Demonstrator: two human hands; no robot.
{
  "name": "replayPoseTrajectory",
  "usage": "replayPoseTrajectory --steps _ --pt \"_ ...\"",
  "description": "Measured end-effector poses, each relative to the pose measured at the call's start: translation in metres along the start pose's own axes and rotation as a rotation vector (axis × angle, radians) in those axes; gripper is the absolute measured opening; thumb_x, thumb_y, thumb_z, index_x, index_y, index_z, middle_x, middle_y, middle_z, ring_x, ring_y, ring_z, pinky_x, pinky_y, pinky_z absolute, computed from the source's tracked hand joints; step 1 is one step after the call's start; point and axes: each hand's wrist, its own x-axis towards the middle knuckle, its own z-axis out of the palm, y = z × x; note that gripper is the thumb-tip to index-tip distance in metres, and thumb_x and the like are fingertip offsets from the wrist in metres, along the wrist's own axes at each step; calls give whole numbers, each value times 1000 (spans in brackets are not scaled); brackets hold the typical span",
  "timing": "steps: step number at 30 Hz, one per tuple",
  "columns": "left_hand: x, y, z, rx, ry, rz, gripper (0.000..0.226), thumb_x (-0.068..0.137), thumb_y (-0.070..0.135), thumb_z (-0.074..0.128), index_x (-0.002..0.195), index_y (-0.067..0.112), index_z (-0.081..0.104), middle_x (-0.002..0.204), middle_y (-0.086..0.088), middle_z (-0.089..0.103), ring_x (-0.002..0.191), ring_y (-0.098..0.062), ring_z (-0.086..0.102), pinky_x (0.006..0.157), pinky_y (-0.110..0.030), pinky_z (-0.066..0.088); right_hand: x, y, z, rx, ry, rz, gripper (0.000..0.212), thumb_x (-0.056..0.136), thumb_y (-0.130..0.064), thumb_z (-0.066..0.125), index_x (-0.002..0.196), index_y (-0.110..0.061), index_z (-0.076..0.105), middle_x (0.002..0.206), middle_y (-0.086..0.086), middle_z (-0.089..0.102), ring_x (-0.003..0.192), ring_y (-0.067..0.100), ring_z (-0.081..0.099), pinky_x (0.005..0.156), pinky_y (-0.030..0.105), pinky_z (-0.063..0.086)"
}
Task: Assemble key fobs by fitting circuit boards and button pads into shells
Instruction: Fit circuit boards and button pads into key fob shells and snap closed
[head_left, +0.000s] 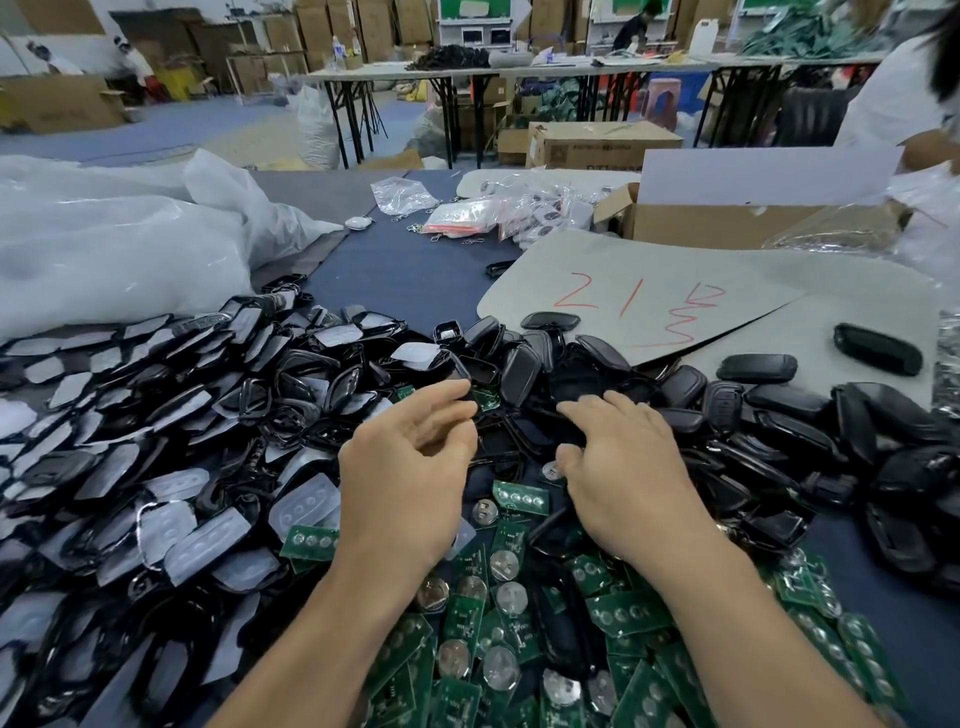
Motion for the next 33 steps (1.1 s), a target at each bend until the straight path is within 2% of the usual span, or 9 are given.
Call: replayPoseTrajectory --steps 4,6,10,15,19,22,25,30,33 --pt "0 0 -1 45 -10 -3 32 92 9 75 108 36 79 93 31 75 91 14 70 85 -3 50 -1 -1 -6 221 225 55 24 92 -17 65 108 -30 78 94 -5 67 106 23 57 109 35 37" --pt "-1 1 -1 42 -11 6 32 92 10 76 107 38 79 93 32 75 92 14 70 85 -2 48 -4 -2 -10 390 348 80 20 93 -20 66 102 -34 78 80 -10 69 85 14 63 84 28 51" --pt "-4 8 -3 6 -99 57 45 89 14 80 121 44 73 107 33 74 104 14 67 90 -5 49 -14 -20 -12 839 281 25 20 92 -19 71 90 -38 77 62 -11 71 50 4 56 51 17 44" --pt "-4 10 -5 -12 -230 48 53 89 16 78 121 57 69 111 31 73 111 12 66 83 -8 53 -21 -29 -11 864 212 -15 15 89 -21 73 86 -34 80 63 -16 72 55 -1 63 54 17 49" --pt "-4 9 -1 16 -202 -58 39 85 51 71 123 46 70 85 18 79 83 -3 75 83 -37 64 -29 -42 -5 547 334 -118 22 84 -26 68 101 -39 74 80 -24 73 64 -6 62 60 19 50" --pt "-1 9 -2 -79 -124 -106 31 81 43 72 113 43 72 82 13 79 79 -8 78 83 -43 65 -29 -50 -5 652 264 -81 38 83 -23 73 114 -46 69 92 -33 72 82 -10 67 75 11 53" --pt "5 8 -9 -154 -44 -167 29 70 46 73 99 48 69 82 4 80 82 -18 79 87 -50 63 -28 -46 -11 488 294 16 25 85 -27 74 107 -38 76 89 -23 76 85 1 70 88 25 56" --pt "11 7 -16 -171 -35 -194 35 62 47 77 97 46 72 73 5 77 77 -19 78 87 -50 63 -34 -49 -18 14 -1 -53 24 85 -51 74 105 -40 75 94 -13 69 100 17 57 91 32 44" --pt "10 7 -16 -133 -76 -167 36 71 30 80 101 49 72 78 10 78 75 -17 76 86 -54 63 -34 -46 -17 137 49 -16 10 93 -35 68 96 -34 77 82 -12 73 84 15 64 81 30 52"
